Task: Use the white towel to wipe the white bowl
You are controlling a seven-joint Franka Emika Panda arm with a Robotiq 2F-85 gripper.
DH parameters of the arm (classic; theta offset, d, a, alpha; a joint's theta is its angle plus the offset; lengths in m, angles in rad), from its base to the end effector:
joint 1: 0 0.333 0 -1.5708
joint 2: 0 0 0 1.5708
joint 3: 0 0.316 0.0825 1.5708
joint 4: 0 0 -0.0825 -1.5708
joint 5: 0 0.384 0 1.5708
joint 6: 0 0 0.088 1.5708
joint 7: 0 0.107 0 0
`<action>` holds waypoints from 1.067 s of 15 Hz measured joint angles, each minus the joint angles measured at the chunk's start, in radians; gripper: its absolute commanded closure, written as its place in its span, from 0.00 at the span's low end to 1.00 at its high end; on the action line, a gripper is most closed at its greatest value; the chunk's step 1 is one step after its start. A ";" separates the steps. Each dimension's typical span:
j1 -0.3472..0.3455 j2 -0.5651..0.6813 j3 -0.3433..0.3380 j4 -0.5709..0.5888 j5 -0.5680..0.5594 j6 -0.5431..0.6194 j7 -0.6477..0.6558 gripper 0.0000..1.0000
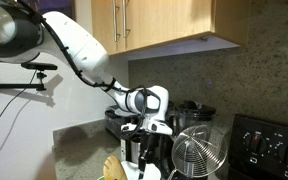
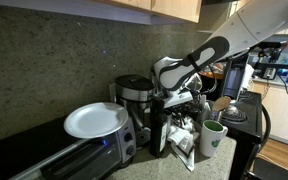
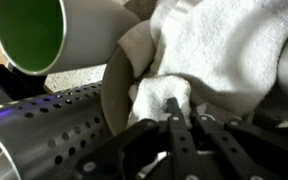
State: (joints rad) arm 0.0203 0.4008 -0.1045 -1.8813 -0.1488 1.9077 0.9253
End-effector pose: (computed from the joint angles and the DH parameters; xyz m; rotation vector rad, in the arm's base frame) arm 0.5847 -0.0576 0.2740 2.5077 -1.2629 -0.3847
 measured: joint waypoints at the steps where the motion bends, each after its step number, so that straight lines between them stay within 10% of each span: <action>1: 0.000 0.000 -0.004 0.000 -0.005 0.009 0.000 0.97; 16: 0.012 -0.010 -0.004 0.002 0.005 -0.105 -0.078 0.97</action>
State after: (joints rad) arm 0.0327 0.3910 -0.1084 -1.8789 -0.1436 1.8031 0.8474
